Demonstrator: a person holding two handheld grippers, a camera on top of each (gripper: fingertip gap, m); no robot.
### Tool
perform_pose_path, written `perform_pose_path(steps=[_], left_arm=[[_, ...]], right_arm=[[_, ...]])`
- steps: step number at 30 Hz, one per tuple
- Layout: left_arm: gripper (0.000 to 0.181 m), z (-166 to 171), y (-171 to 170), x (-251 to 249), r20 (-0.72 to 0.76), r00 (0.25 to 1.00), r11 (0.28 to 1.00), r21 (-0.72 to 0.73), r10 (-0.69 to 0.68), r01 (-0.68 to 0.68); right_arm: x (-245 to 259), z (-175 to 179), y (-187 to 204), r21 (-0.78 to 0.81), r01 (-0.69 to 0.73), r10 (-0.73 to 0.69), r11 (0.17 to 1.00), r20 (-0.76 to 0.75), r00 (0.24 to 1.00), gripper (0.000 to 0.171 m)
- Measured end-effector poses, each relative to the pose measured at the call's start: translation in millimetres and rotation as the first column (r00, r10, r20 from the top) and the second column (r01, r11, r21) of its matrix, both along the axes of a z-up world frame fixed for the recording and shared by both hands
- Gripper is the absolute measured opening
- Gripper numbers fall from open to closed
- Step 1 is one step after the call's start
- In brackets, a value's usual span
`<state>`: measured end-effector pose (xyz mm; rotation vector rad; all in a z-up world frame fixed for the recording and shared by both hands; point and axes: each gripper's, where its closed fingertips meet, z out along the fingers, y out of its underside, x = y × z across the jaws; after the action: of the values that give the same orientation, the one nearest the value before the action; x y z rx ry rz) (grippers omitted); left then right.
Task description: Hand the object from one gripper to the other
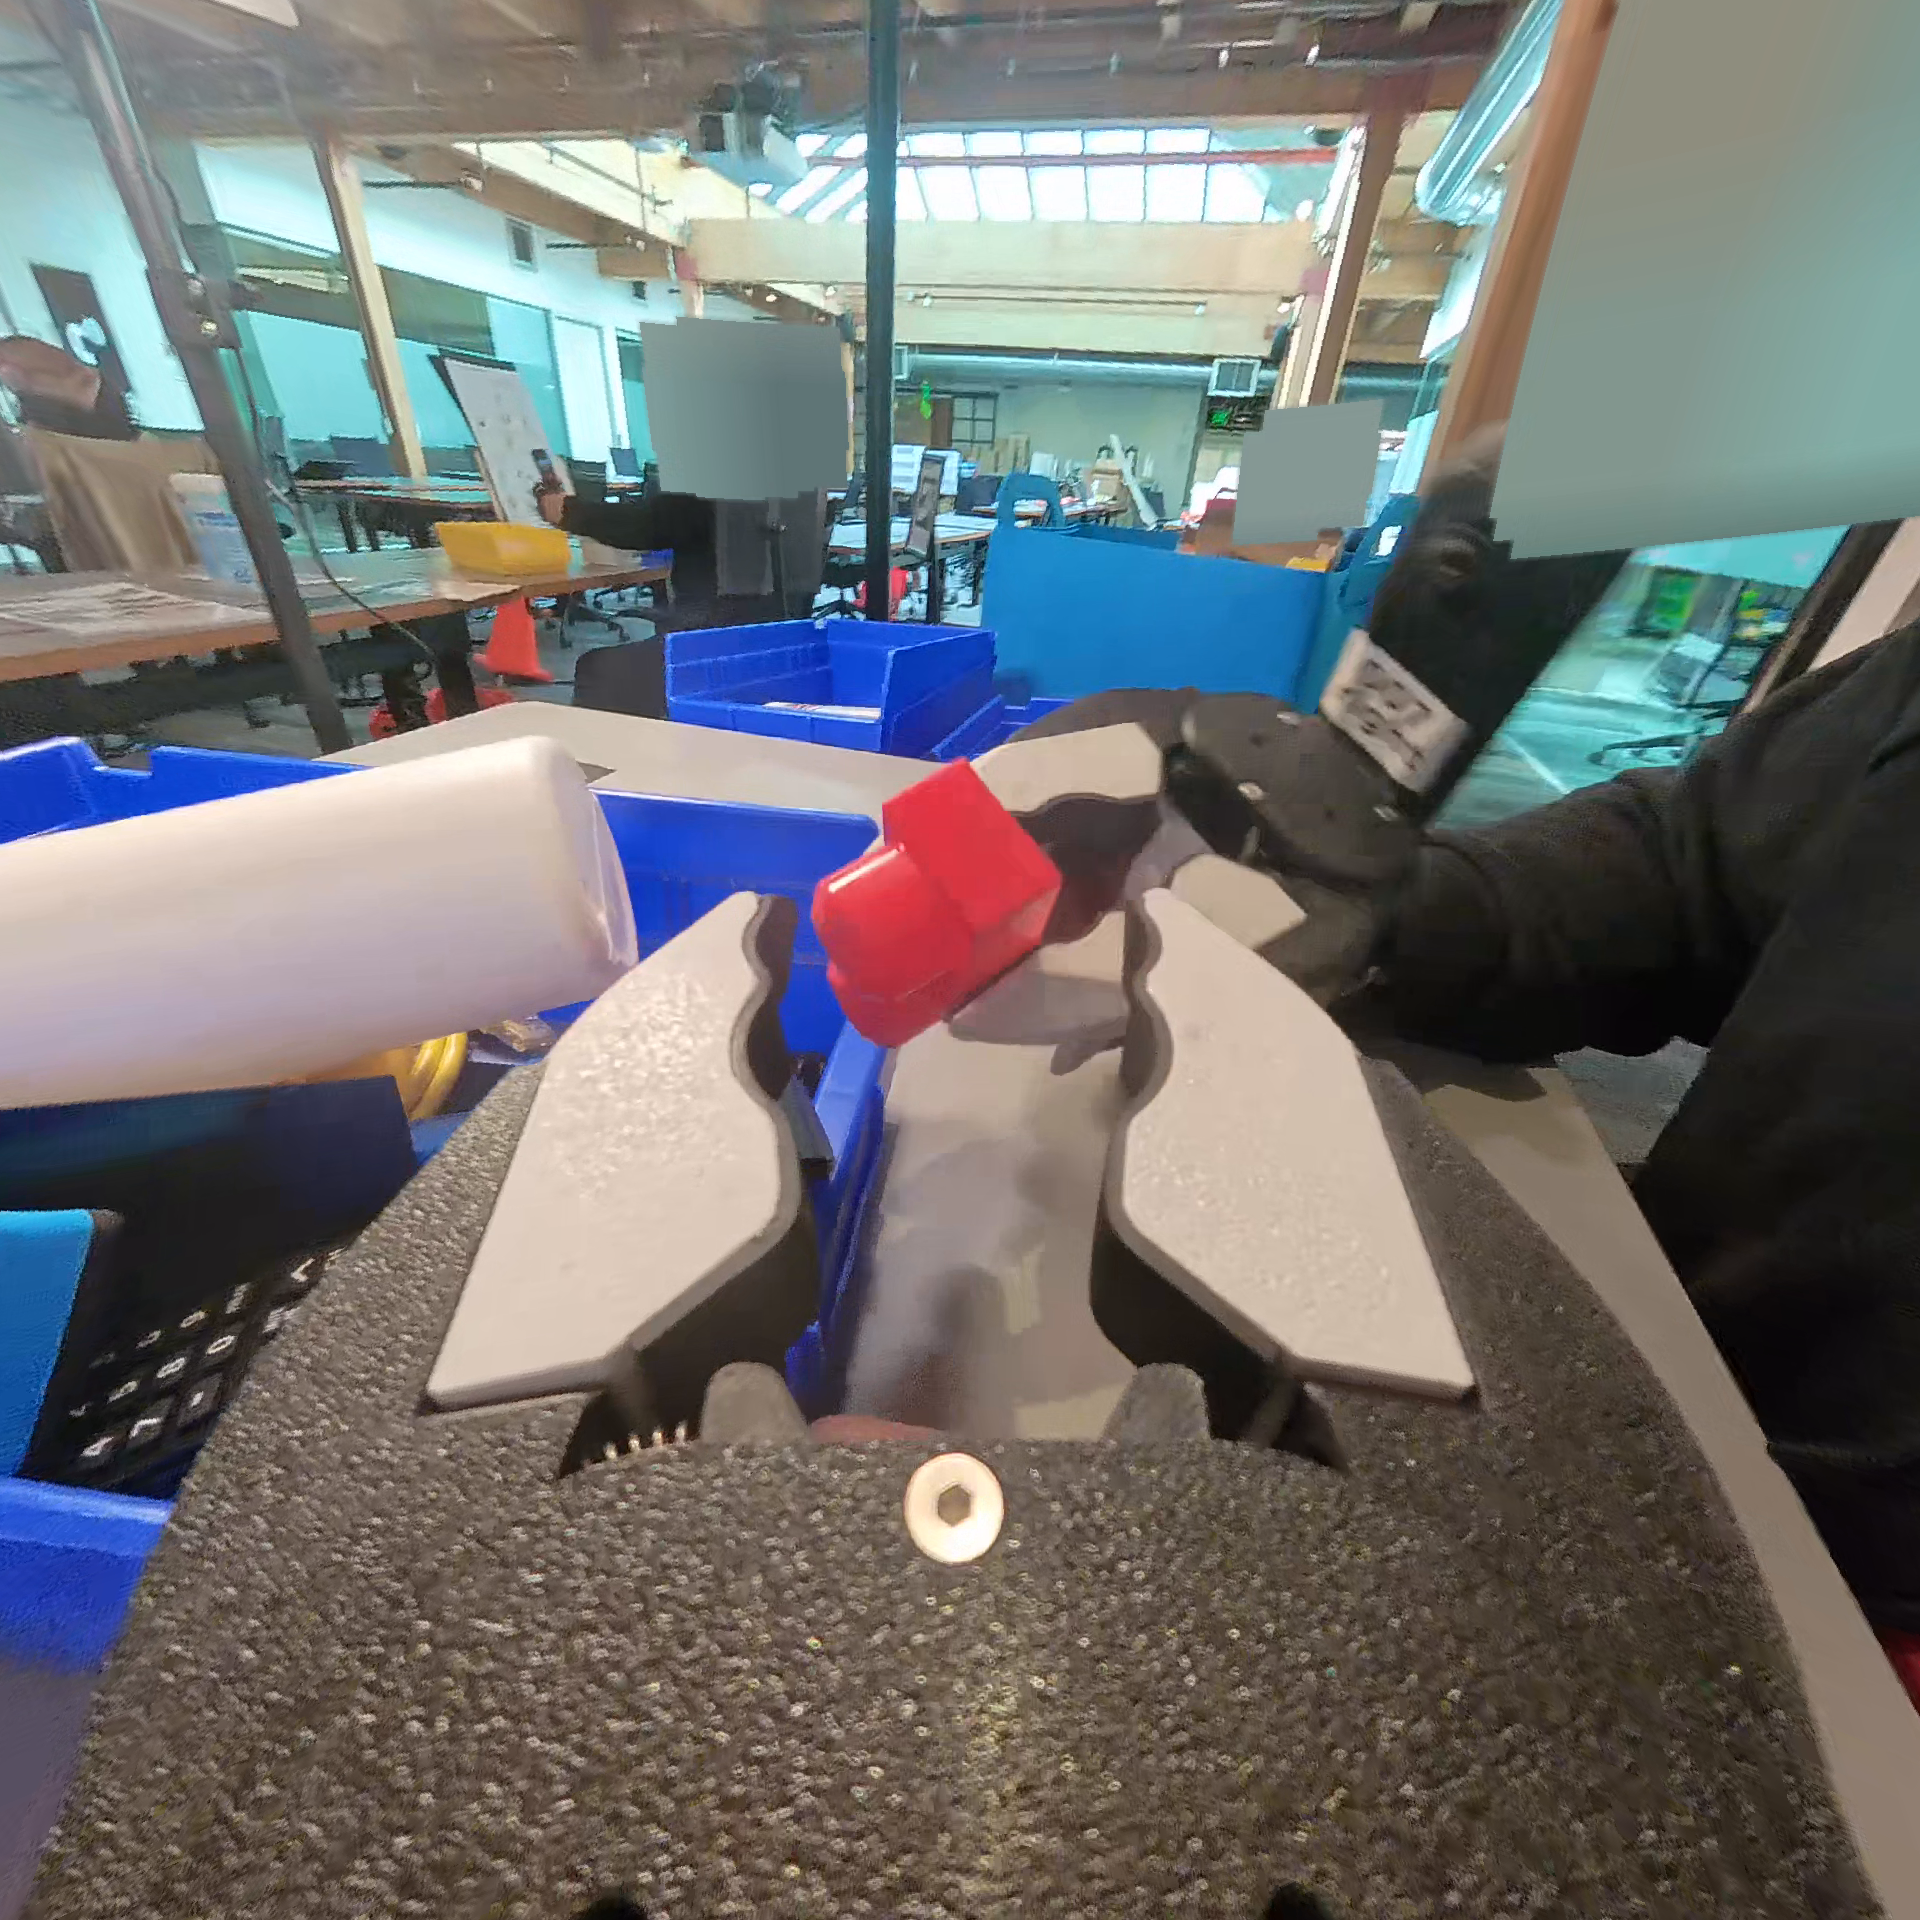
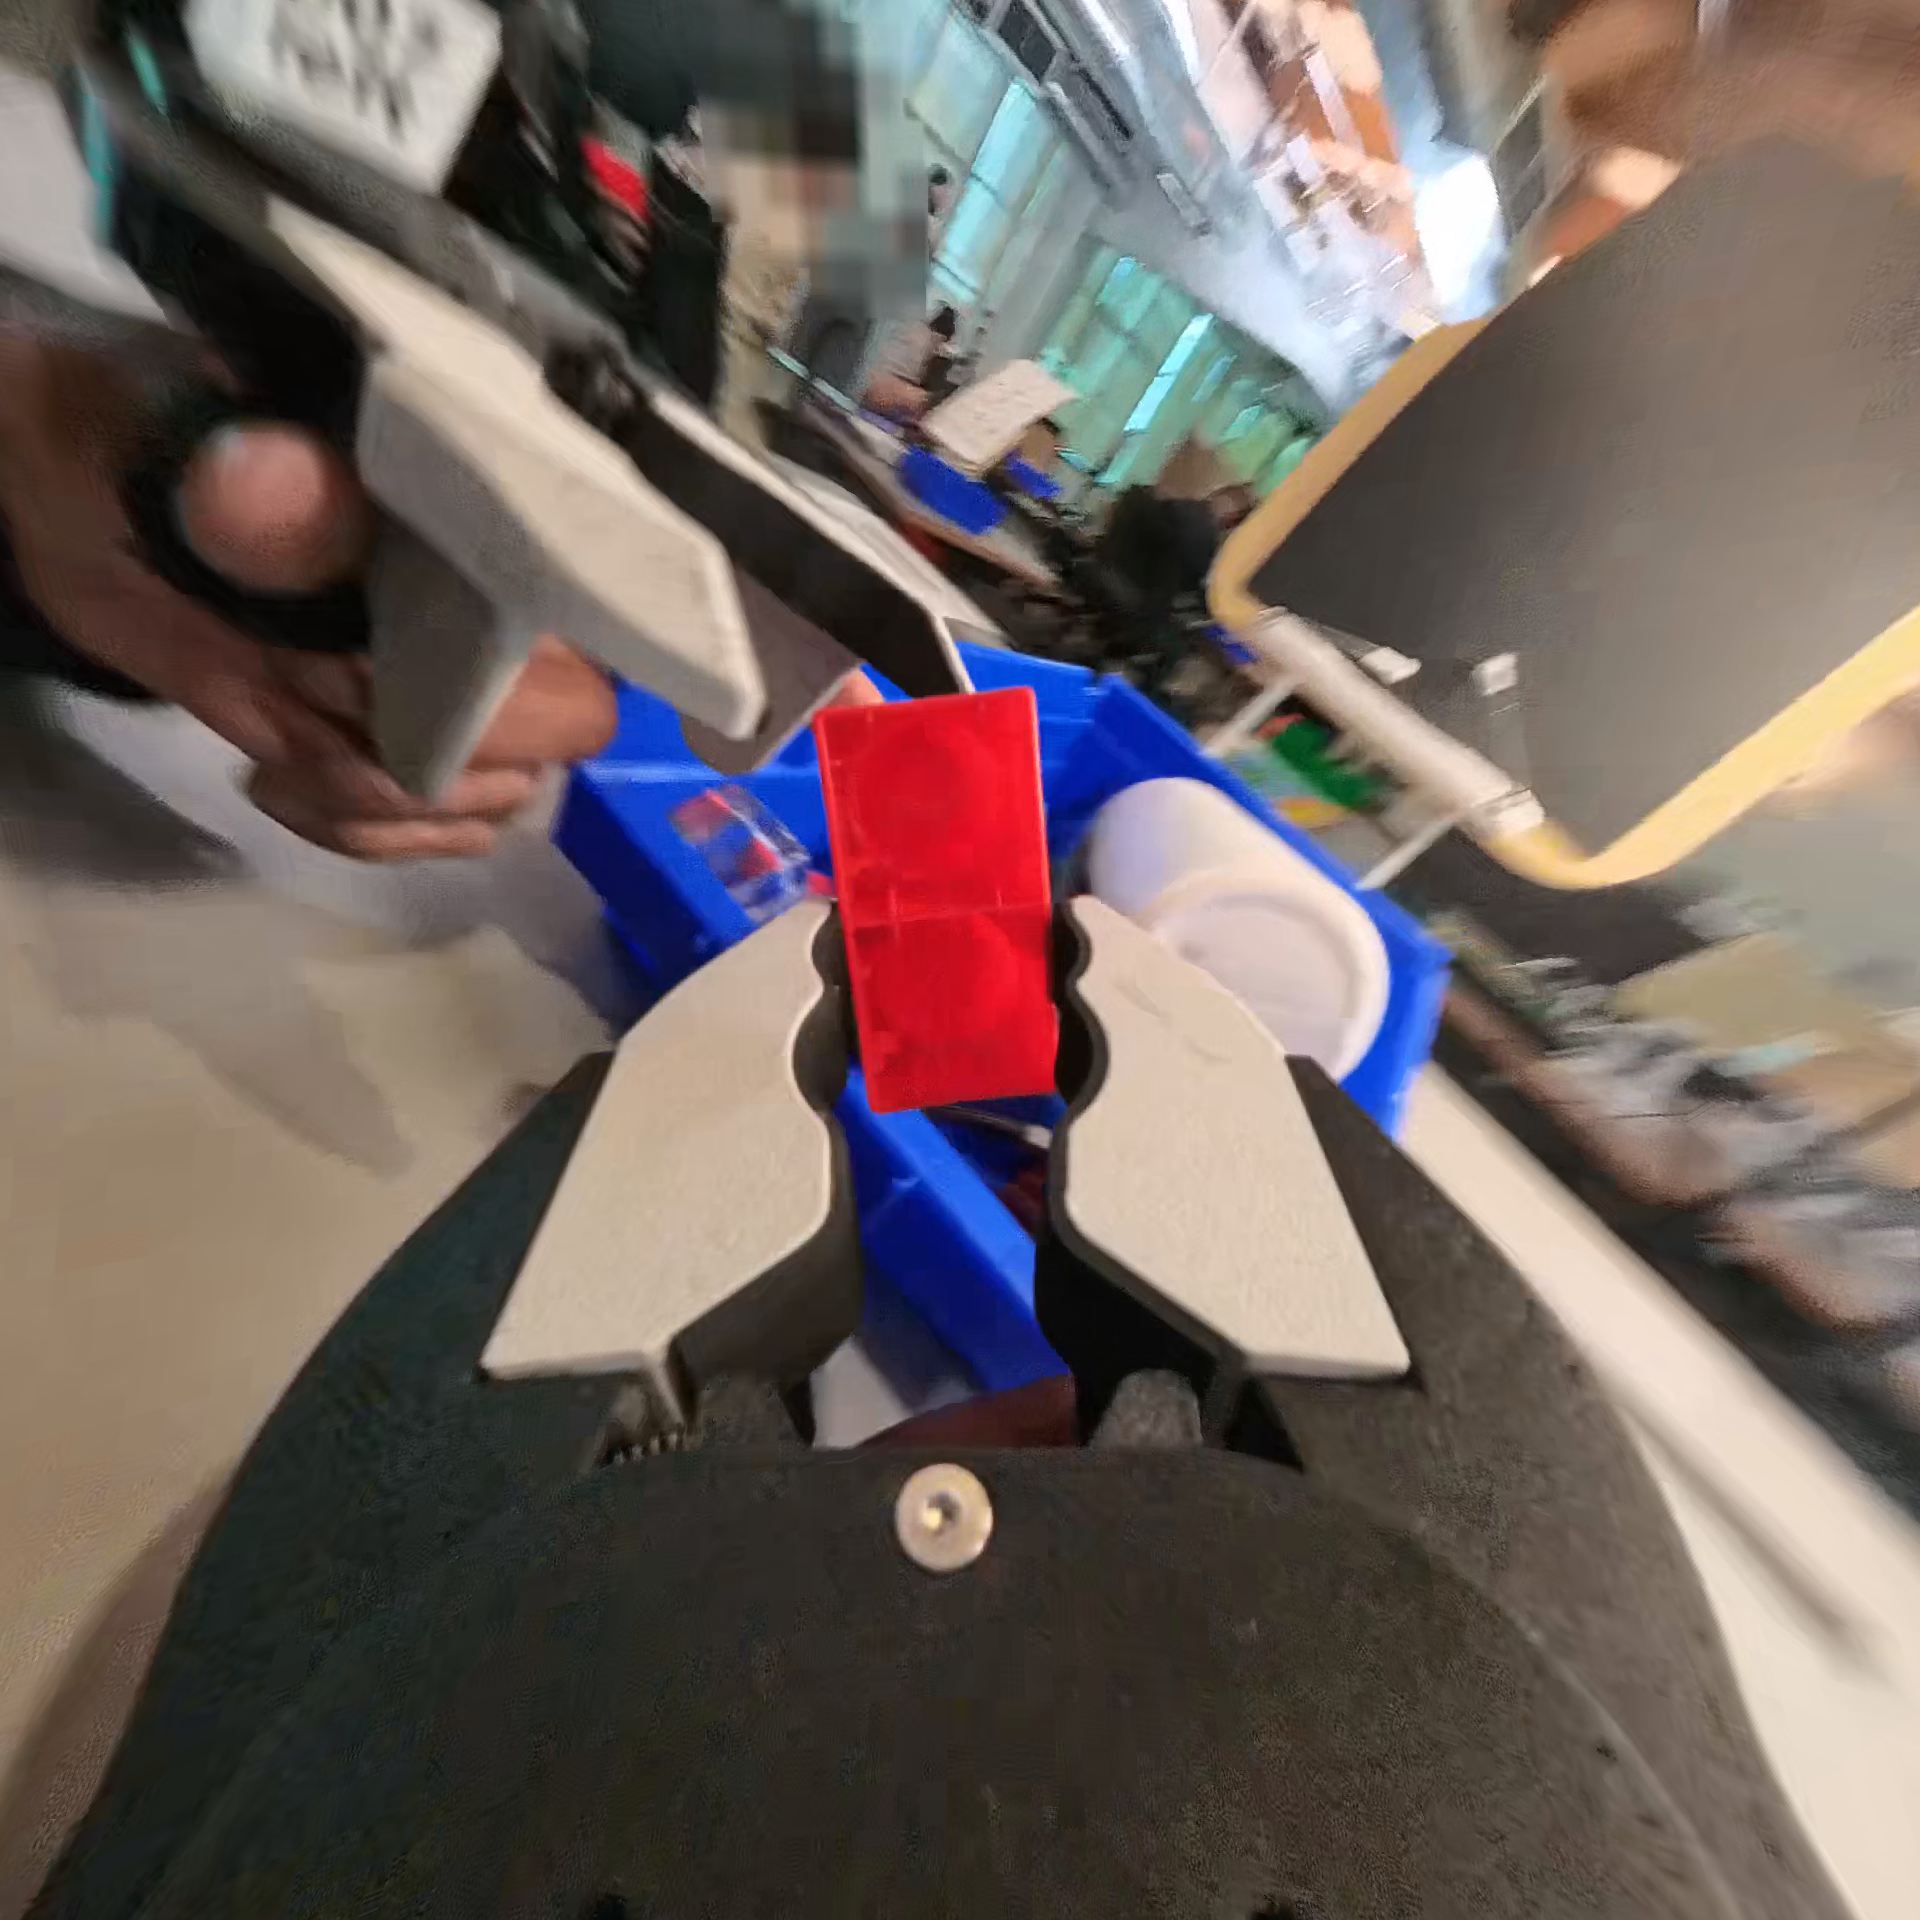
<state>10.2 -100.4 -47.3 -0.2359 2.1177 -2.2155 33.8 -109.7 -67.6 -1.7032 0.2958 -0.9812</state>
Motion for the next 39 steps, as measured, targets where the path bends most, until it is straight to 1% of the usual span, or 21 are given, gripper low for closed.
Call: perform_pose_path(steps=[2, 3, 5, 7, 9, 11, 13, 15, 17, 18, 19, 21, 23, 24, 26, 28, 30, 32, 36, 37, 39], left_arm=[[0.064, 1.1, 0.0, -4.0, -0.039, 0.998, 0.999, -0.020, -0.050, 0.049], [0.064, 1.0, -0.5, -5.6, -0.071, 0.995, 0.997, -0.030, -0.073, 0.071], [0.064, -1.1, -1.9, -6.1, -0.141, 0.985, 0.994, -0.045, -0.101, 0.096], [0.064, -2.7, -2.9, -7.3, -0.219, 0.966, 0.989, -0.070, -0.139, 0.127], [0.061, -0.4, -2.6, -9.1, -0.268, 0.947, 0.983, -0.102, -0.176, 0.154], [0.057, 0.5, -2.1, -11.1, -0.289, 0.937, 0.980, -0.104, -0.194, 0.170], [0.051, -2.0, -3.3, -14.7, -0.286, 0.937, 0.979, -0.077, -0.201, 0.187], [0.037, -7.4, -5.4, -21.0, -0.260, 0.943, 0.978, -0.025, -0.209, 0.209], [0.037, -10.9, -6.3, -19.2, -0.242, 0.955, 0.984, 0.018, -0.170, 0.180], [0.037, -11.6, -6.2, -17.0, -0.238, 0.960, 0.986, 0.032, -0.150, 0.162], [0.036, -11.5, -6.0, -14.3, -0.236, 0.963, 0.990, 0.036, -0.127, 0.139], [0.036, -5.5, -3.5, -8.5, -0.249, 0.964, 0.996, -0.007, -0.093, 0.094], [0.036, 3.9, 0.9, -1.9, -0.302, 0.950, 0.995, -0.085, -0.078, 0.055], [0.036, 8.6, 3.8, 1.8, -0.337, 0.938, 0.991, -0.129, -0.078, 0.036], [0.036, 17.7, 9.8, 6.6, -0.409, 0.906, 0.975, -0.223, -0.111, 0.018], [0.037, 25.3, 15.2, 10.2, -0.466, 0.871, 0.951, -0.309, -0.155, 0.004], [0.037, 30.2, 18.5, 12.1, -0.491, 0.852, 0.929, -0.369, -0.183, -0.014], [0.036, 32.7, 19.3, 11.2, -0.482, 0.857, 0.918, -0.395, -0.184, -0.024], [0.036, 32.2, 11.0, -1.6, -0.442, 0.875, 0.924, -0.382, -0.197, 0.015], [0.036, 31.6, 8.5, -4.9, -0.437, 0.876, 0.926, -0.376, -0.203, 0.027], [0.036, 30.3, 4.6, -10.3, -0.436, 0.872, 0.926, -0.374, -0.221, 0.048]], right_arm=[[-5.3, 3.6, 1.9, 0.182, -0.103, 0.134, 0.978, -0.168, 0.977, 0.036], [-9.4, 4.3, 4.6, 0.270, -0.152, 0.222, 0.951, -0.249, 0.943, 0.036], [-17.2, 7.0, 9.1, 0.434, -0.209, 0.384, 0.877, -0.367, 0.848, 0.037], [-25.1, 8.0, 13.9, 0.548, -0.234, 0.511, 0.803, -0.432, 0.743, 0.037], [-30.7, 5.8, 18.8, 0.602, -0.238, 0.578, 0.763, -0.469, 0.668, 0.037], [-38.1, 1.0, 25.5, 0.617, -0.254, 0.621, 0.745, -0.500, 0.604, 0.037], [-43.8, -4.4, 31.4, 0.617, -0.264, 0.638, 0.742, -0.528, 0.560, 0.037], [-46.1, -8.2, 34.9, 0.615, -0.259, 0.640, 0.745, -0.547, 0.540, 0.037], [-44.4, -11.4, 34.8, 0.603, -0.252, 0.626, 0.757, -0.557, 0.546, 0.037], [-41.8, -11.3, 33.5, 0.595, -0.246, 0.612, 0.765, -0.553, 0.565, 0.038], [-38.2, -10.7, 31.9, 0.580, -0.240, 0.589, 0.779, -0.544, 0.597, 0.038], [-29.7, -6.2, 26.4, 0.527, -0.231, 0.511, 0.818, -0.484, 0.710, 0.040], [-21.7, 1.2, 18.3, 0.430, -0.215, 0.384, 0.877, -0.356, 0.852, 0.054], [-20.6, 4.2, 15.2, 0.356, -0.213, 0.318, 0.910, -0.267, 0.910, 0.058], [-23.0, 5.3, 12.8, 0.170, -0.199, 0.212, 0.965, -0.060, 0.975, 0.060], [-23.5, -1.7, 15.2, -0.027, -0.131, 0.133, 0.991, 0.113, 0.985, 0.065], [-23.9, -6.7, 21.0, -0.146, -0.058, 0.091, 0.988, 0.225, 0.970, 0.073], [-26.1, -0.7, 26.8, -0.151, -0.013, 0.056, 0.988, 0.287, 0.956, 0.082], [-27.4, 19.8, 30.4, -0.056, 0.050, -0.028, 0.997, 0.340, 0.940, 0.080], [-27.2, 22.1, 30.1, -0.046, 0.061, -0.042, 0.997, 0.350, 0.936, 0.079], [-25.4, 23.1, 27.4, -0.042, 0.089, -0.068, 0.995, 0.366, 0.928, 0.066]])
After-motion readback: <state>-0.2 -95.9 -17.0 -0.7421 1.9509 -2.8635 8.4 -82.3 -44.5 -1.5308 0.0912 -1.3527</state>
